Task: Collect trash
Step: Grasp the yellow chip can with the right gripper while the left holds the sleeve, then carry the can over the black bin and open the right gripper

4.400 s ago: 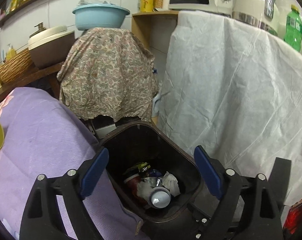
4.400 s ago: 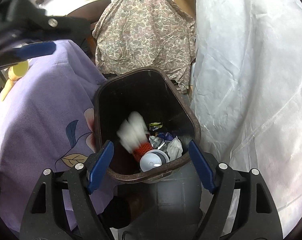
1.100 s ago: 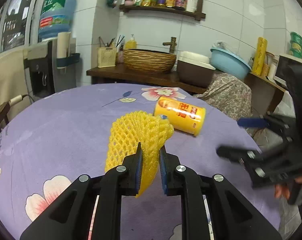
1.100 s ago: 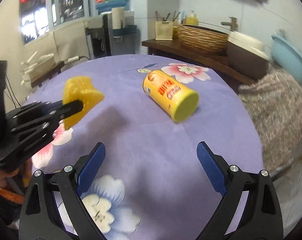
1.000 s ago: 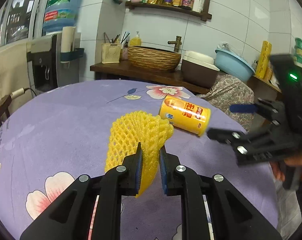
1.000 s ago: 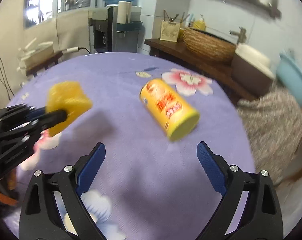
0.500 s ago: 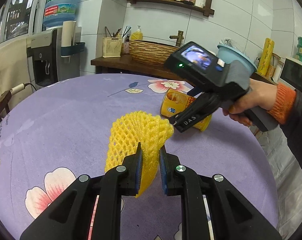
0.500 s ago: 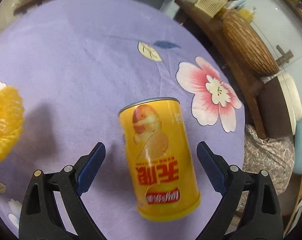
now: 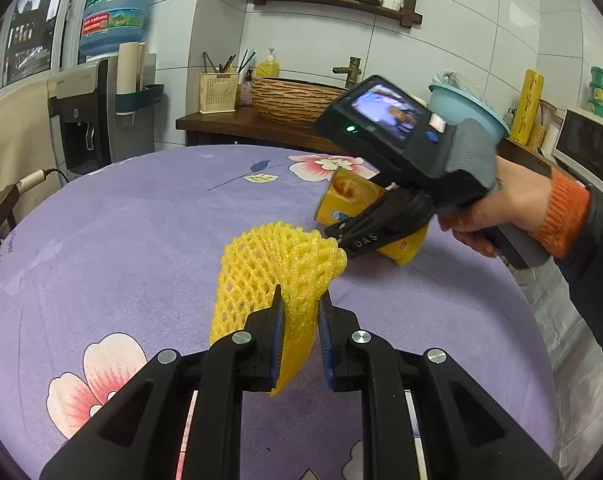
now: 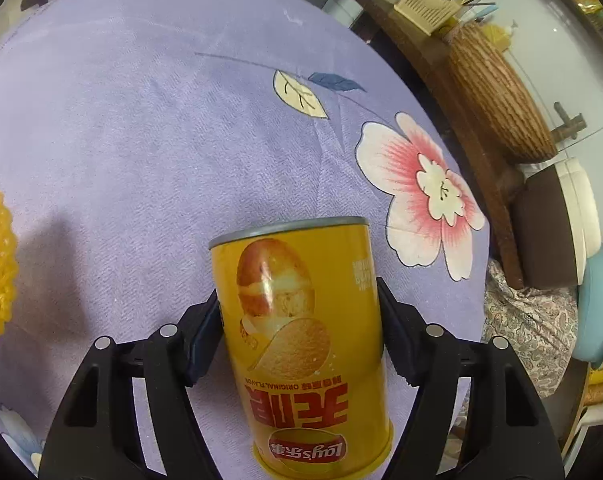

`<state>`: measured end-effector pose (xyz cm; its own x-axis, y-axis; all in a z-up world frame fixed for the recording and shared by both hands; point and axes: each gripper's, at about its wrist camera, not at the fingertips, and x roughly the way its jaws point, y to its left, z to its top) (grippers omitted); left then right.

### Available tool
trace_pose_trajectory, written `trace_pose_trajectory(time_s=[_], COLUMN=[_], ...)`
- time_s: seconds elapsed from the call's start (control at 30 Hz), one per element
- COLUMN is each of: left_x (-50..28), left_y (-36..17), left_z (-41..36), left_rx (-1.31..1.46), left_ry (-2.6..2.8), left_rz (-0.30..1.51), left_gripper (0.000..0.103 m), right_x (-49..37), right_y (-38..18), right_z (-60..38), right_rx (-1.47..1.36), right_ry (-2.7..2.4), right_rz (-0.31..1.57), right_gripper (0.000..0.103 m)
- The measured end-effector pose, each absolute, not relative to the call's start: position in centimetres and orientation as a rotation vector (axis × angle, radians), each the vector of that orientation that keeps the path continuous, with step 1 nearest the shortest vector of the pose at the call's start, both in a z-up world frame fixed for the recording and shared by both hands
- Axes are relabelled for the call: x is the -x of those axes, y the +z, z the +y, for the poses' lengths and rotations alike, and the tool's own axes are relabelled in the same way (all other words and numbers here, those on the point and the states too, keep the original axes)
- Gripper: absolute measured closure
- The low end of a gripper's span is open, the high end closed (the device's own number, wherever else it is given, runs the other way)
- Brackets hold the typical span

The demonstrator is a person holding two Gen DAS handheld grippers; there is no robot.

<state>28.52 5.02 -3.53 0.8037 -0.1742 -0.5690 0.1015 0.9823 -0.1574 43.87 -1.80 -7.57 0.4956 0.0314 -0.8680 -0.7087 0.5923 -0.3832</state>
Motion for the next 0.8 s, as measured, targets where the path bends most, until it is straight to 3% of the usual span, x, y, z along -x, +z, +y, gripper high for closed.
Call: trace_pose_trajectory(time_s=[0.8], left_x=[-27.9], left_y=[-4.1], left_z=[2.1], left_rx=[-0.006], left_ry=[-0.167], left_rz=[0.599], left_gripper=[0.087], right_x=[-24.1], right_y=[0.1], right_z=[-17.3], right_rx=[0.338], right_ry=[0.449], right_rz=[0.688], right_gripper=[0.036])
